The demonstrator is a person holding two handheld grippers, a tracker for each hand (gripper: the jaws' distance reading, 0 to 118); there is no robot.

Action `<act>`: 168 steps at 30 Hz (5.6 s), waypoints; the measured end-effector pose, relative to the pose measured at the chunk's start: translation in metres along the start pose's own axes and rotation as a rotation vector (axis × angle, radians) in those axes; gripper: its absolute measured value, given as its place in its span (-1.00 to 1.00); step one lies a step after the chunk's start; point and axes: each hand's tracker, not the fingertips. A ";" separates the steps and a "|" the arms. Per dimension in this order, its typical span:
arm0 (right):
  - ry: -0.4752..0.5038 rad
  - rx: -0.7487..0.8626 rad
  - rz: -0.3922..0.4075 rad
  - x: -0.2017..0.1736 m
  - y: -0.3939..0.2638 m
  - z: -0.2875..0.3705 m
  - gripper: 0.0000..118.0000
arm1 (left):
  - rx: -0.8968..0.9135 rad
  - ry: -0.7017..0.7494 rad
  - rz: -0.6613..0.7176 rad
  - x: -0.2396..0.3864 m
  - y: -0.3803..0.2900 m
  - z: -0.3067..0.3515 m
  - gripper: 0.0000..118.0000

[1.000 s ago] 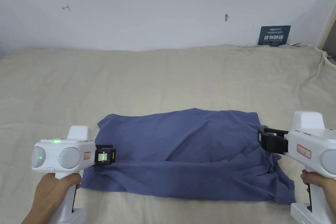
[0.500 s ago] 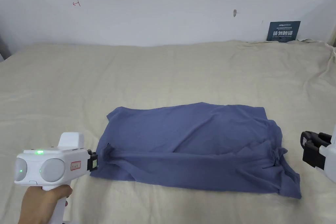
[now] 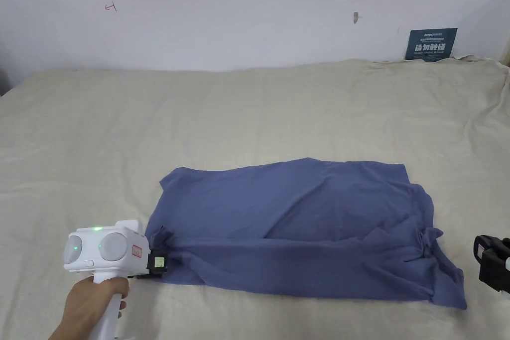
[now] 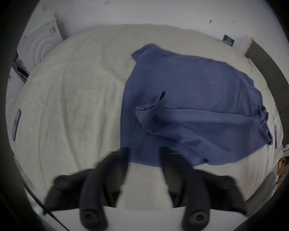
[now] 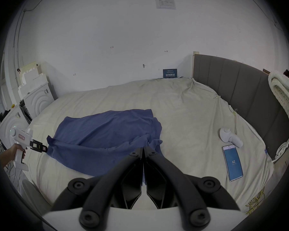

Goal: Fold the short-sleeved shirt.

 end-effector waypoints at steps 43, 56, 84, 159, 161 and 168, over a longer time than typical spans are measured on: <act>-0.015 -0.375 -0.072 0.017 -0.056 -0.113 -0.93 | 0.076 -0.101 -0.014 0.003 -0.019 0.047 -0.90; 0.033 -0.276 -0.059 0.025 -0.049 -0.019 -0.93 | 0.075 -0.166 0.107 -0.045 -0.080 0.077 -0.91; -0.030 -0.431 -0.076 0.033 -0.102 -0.029 -0.36 | -0.013 0.019 0.084 -0.034 -0.143 0.073 0.52; 0.053 -0.155 0.017 -0.008 0.106 -0.247 -0.94 | 0.126 -0.061 -0.062 -0.019 0.082 0.010 -1.00; 0.053 -0.206 0.010 -0.008 0.107 -0.270 -0.62 | 0.128 -0.058 -0.065 -0.021 0.079 0.013 -1.00; 0.017 -0.336 0.013 -0.016 0.096 -0.328 0.69 | 0.140 -0.066 -0.072 -0.027 0.074 0.022 -1.00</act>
